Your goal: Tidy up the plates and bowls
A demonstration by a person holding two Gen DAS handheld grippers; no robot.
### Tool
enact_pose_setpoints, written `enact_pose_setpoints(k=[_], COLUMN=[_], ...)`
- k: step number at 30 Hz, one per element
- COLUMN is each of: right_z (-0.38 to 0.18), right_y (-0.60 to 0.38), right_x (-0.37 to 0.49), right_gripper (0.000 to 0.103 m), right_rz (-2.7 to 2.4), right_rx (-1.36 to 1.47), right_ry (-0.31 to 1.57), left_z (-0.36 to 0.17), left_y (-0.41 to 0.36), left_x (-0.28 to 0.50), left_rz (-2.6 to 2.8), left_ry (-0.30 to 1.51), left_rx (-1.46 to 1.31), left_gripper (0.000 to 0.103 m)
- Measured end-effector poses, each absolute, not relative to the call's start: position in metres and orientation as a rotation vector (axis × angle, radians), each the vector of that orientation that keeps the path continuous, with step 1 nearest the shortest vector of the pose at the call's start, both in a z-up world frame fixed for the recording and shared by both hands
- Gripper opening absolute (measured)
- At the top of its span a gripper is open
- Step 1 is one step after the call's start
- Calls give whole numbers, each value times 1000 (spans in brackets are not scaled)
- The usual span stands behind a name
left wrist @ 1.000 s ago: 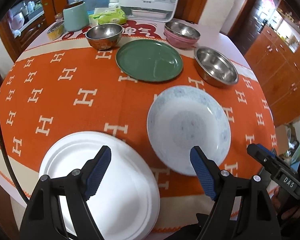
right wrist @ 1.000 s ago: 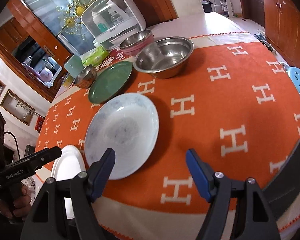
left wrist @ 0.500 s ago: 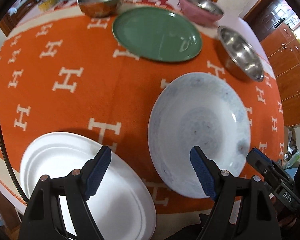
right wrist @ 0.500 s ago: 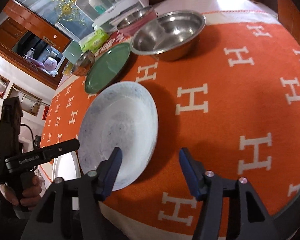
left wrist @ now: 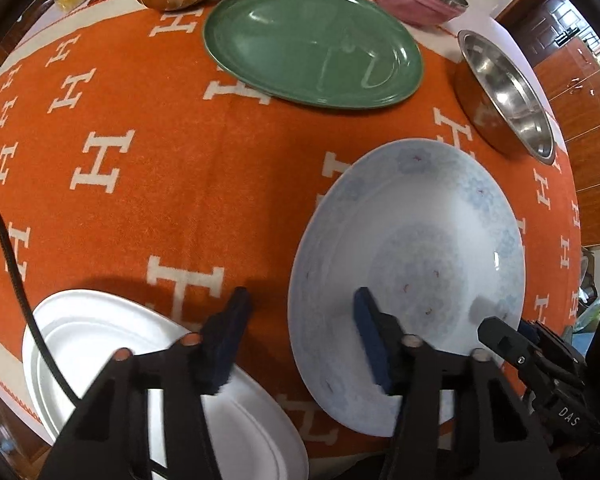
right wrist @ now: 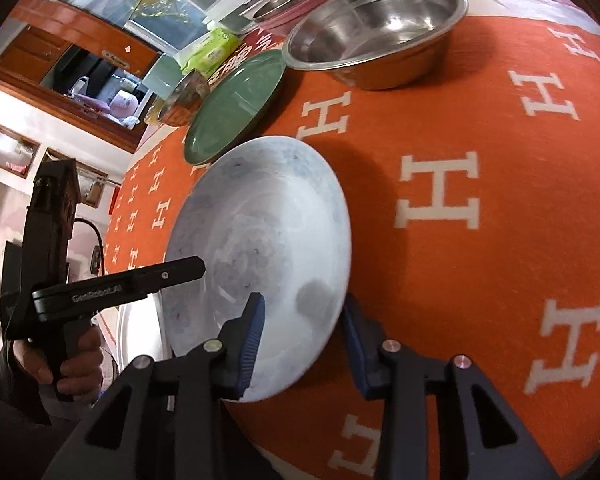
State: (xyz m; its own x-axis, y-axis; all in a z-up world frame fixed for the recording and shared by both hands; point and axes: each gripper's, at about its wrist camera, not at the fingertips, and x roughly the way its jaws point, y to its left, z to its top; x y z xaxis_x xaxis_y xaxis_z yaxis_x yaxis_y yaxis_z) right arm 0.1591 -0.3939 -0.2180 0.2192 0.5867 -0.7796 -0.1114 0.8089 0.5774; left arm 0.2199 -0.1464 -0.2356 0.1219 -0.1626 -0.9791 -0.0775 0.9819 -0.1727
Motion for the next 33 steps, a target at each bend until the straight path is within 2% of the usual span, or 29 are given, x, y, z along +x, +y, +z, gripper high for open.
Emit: enact_pose_setpoints(k=[3, 12, 17, 22, 33], right_z=[-221, -233, -233, -234, -232], right_y=[-400, -418, -416, -416, -418], right_x=[160, 163, 164, 165, 161], right_gripper=[35, 13, 12, 12, 12], right_rz=[513, 503, 509, 510, 479], right_rx=[486, 599, 608, 611, 604], right_ry=[1259, 1263, 1262, 1261, 1266], left_z=[-235, -235, -236, -237, -237], left_y=[-148, -161, -163, -155, -141], left_x=[222, 230, 228, 231, 214], left_rz=[-67, -78, -77, -66, -103], left_ry=[1441, 1418, 1408, 1399, 1408], left_rx=[-200, -205, -214, -257, -341], left_gripper=[37, 36, 34, 27, 24])
